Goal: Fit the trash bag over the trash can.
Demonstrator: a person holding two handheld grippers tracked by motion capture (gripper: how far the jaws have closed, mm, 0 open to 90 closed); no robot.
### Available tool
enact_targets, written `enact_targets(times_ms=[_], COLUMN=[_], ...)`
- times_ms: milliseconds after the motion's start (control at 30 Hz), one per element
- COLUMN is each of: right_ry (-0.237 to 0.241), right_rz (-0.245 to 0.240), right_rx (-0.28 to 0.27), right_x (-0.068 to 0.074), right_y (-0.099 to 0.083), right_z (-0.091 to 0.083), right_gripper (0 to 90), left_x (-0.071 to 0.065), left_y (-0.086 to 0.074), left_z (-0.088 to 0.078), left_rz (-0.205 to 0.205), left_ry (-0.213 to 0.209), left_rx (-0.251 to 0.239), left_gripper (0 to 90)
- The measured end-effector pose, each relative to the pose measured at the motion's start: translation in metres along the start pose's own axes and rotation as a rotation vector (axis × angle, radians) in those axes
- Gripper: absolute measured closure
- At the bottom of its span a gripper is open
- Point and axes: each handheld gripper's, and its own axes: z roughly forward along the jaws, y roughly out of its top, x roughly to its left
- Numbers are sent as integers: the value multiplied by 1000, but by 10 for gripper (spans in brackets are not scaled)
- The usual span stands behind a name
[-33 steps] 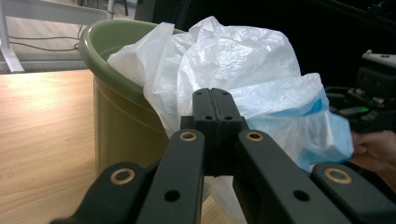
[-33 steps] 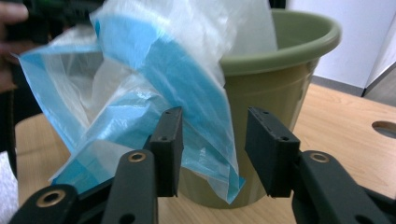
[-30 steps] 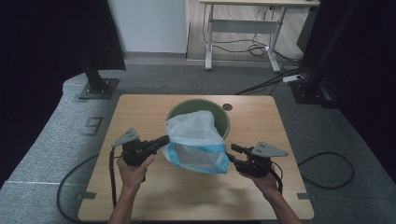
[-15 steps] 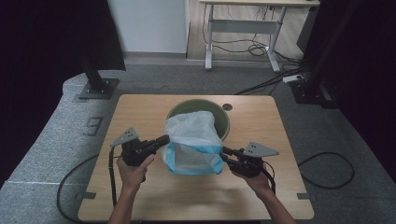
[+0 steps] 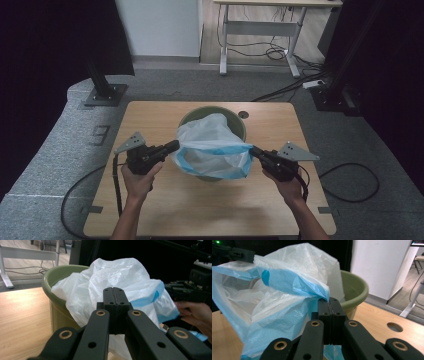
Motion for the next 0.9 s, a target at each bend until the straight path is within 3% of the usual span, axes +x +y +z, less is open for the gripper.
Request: enact_targets(times_ms=[200, 300, 433, 633, 767, 900], right_ry=[-8, -5, 2, 10, 12, 26], right_rz=[-35, -58, -93, -88, -71, -56], right_rx=[5, 2, 17, 44, 49, 49], right_x=[-14, -12, -3, 0, -1, -1], right_y=[18, 26, 33, 32, 32, 32], right_z=[10, 12, 15, 19, 21, 23], right_gripper=[884, 884, 884, 884, 884, 884], left_x=[4, 0, -11, -26, -33, -37], left_y=[10, 15, 21, 29, 33, 33], left_z=[4, 6, 7, 12, 23, 41], left_rz=[-8, 19, 57, 113, 130, 140], left_ry=[-12, -9, 25, 35, 16, 3], left_rx=[35, 64, 38, 40, 75, 123], left_gripper=[898, 892, 687, 405, 317, 293])
